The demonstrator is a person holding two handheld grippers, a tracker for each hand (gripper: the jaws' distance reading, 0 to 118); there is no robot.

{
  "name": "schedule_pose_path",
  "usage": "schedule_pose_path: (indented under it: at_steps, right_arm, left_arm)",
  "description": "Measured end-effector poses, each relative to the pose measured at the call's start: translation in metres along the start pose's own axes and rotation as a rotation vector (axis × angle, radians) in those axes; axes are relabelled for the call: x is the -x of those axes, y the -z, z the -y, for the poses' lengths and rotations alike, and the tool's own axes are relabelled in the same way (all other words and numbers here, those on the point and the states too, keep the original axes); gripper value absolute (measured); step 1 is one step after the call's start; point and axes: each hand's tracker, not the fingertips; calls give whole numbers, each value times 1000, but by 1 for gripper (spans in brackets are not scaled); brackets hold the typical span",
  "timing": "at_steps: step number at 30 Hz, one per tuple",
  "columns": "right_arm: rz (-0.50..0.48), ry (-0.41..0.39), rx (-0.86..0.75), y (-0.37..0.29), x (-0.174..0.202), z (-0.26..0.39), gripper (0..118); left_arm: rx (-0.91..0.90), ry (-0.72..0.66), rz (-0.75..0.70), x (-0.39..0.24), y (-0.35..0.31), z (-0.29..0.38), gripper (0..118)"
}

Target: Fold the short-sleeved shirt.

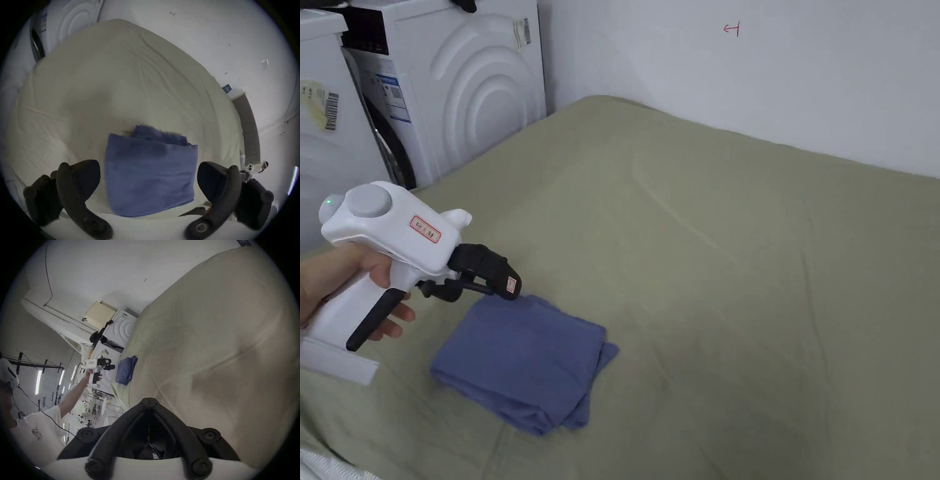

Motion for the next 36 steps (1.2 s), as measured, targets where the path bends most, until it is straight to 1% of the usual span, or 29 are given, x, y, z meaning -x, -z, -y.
schedule_pose_path:
  at_steps: [1, 2, 4, 5, 6, 7, 8, 9, 10, 12, 14, 15, 16, 17, 18, 19, 22, 23, 24, 25, 26, 27, 28, 30, 32, 35, 36]
  right_arm:
    - [-9, -2, 2, -1, -1, 0, 2]
    - [-10, -1, 1, -1, 1, 0, 2]
    - [-16, -2, -12, -5, 3, 0, 2]
    - [-22, -5, -18, -9, 5, -1, 2]
    - [-25, -16, -30, -14, 8, -2, 2]
    - [-24, -37, -52, -19, 12, -4, 2]
    - [-22, -52, -63, -25, 15, -7, 2]
    - [4, -88, -85, -31, 21, -10, 2]
    - [44, -130, -122, -41, 27, -13, 2]
    - [129, -191, -192, -57, 41, -19, 2]
    - [302, -280, -276, -72, 59, -23, 2]
    - [363, -321, -323, -79, 67, -25, 2]
    - [428, -358, -371, -86, 75, -26, 2]
    - [504, -423, -422, -93, 83, -27, 2]
    - [541, -462, -455, -99, 90, -27, 2]
    - [594, -502, -494, -105, 97, -25, 2]
    - [750, -585, -642, -123, 119, -17, 2]
    - [791, -613, -687, -129, 126, -14, 2]
    - [815, -635, -714, -135, 132, -11, 2]
    - [849, -656, -752, -142, 138, -8, 2]
    - [870, -675, -792, -147, 143, -5, 2]
    - [873, -693, -822, -154, 148, -3, 2]
    - [855, -704, -844, -160, 152, 0, 2]
    - [871, -727, -885, -168, 160, 6, 2]
    - [858, -737, -891, -175, 167, 11, 2]
    - [852, -755, -914, -181, 177, 14, 3]
    - [831, -758, -917, -183, 180, 14, 3]
  left_arm:
    - [-19, 1, -14, -44, -15, 28, 118]
    - [-49, 5, -39, -54, -23, 35, 118]
    - [-107, -2, -94, -72, -35, 46, 118]
    - [-137, 2, -105, -50, -28, 38, 118]
    - [-140, 3, -86, -57, -30, 41, 117]
    - [-154, 27, -75, -72, -33, 47, 104]
    - [-178, 64, -80, -91, -34, 54, 77]
    - [-197, 97, -37, -86, -29, 56, 35]
    - [-217, 117, -48, -103, -28, 63, 0]
    - [-276, 195, -113, -154, -13, 83, 0]
    - [-287, 227, -69, -212, 1, 106, 0]
    - [-275, 208, -71, -241, 11, 116, 0]
    - [-274, 273, -72, -273, 20, 129, 0]
    - [-333, 321, -100, -323, 24, 152, 0]
    - [-379, 359, -136, -352, 29, 165, 0]
    - [-428, 348, -67, -379, 33, 178, 0]
    - [-617, 306, -61, -453, 40, 214, 0]
    - [-666, 327, -77, -473, 40, 225, 0]
    - [-728, 337, -99, -490, 38, 234, 0]
    - [-795, 405, -127, -507, 35, 241, 0]
    - [-834, 428, -137, -520, 31, 246, 0]
    - [-888, 418, -161, -533, 26, 254, 0]
    - [-909, 452, -141, -542, 19, 258, 0]
    - [-926, 444, -139, -555, 7, 260, 0]
    - [-953, 472, -126, -564, -4, 266, 0]
    - [-1009, 502, -151, -569, -16, 267, 0]
    - [-1016, 500, -174, -570, -20, 269, 0]
